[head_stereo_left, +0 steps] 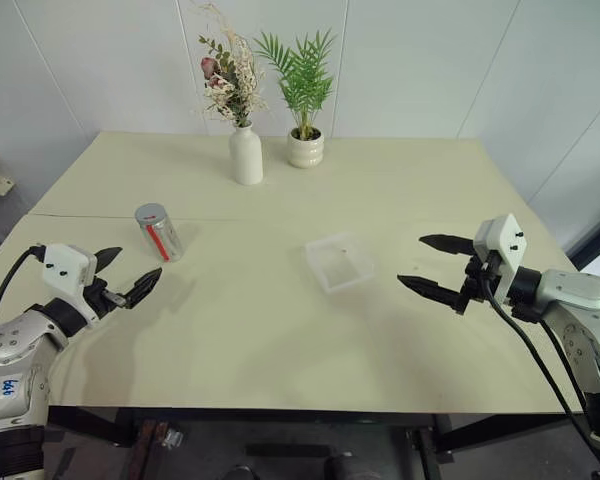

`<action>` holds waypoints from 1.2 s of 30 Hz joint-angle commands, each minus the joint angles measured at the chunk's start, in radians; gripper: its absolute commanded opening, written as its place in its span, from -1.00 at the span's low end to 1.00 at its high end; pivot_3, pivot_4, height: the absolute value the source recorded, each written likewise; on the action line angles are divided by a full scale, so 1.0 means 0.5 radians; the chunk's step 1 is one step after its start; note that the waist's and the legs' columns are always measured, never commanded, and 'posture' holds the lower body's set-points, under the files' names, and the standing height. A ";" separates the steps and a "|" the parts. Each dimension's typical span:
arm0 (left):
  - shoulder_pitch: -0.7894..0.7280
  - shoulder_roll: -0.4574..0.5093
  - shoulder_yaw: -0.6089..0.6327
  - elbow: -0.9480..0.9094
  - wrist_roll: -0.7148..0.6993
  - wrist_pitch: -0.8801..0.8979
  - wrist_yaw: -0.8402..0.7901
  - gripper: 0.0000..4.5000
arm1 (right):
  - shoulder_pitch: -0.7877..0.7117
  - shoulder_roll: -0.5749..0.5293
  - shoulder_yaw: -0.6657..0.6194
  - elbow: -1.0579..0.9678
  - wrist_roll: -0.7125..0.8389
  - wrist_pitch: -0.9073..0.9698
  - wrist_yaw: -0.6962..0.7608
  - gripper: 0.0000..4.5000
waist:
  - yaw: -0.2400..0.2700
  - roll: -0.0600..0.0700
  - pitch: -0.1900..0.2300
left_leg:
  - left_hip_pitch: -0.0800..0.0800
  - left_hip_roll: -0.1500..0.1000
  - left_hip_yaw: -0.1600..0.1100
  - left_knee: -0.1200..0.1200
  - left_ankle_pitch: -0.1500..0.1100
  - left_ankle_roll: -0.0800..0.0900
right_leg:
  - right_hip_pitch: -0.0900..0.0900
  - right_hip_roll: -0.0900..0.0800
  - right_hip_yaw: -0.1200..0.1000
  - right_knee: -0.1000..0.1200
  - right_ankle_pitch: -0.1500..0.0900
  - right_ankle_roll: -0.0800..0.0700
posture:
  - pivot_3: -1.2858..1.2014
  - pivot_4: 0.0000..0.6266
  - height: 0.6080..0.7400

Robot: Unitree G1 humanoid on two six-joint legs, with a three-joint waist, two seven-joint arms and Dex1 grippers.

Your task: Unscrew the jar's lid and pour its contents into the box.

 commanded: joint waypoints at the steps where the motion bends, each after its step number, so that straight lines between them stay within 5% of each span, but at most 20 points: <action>1: -0.025 0.010 0.027 -0.030 0.001 -0.046 0.022 1.00 | -0.058 -0.011 -0.049 -0.051 0.012 -0.016 -0.028 1.00 | -0.001 0.000 0.000 | 0.000 0.000 0.000 0.000 0.000 0.000 | 0.000 0.000 0.000 0.000 0.000 0.000 | 0.03 -0.52 1.00; 20: -0.130 -0.216 -0.051 0.049 0.274 -0.186 0.568 1.00 | -0.135 0.058 0.066 -0.211 0.066 0.171 -0.100 1.00 | 0.007 0.000 0.000 | 0.000 -0.001 0.001 0.002 0.000 0.000 | 0.000 0.000 0.001 0.000 0.001 0.002 | 0.03 -0.52 1.00; 36: -0.623 -0.356 -0.220 0.840 0.440 -0.654 0.708 1.00 | -0.110 0.226 0.156 -0.379 0.162 0.334 -0.189 1.00 | 0.050 0.000 0.000 | -0.001 -0.014 0.001 0.004 0.000 0.000 | 0.000 0.000 0.002 0.000 0.003 0.006 | 0.03 -0.52 1.00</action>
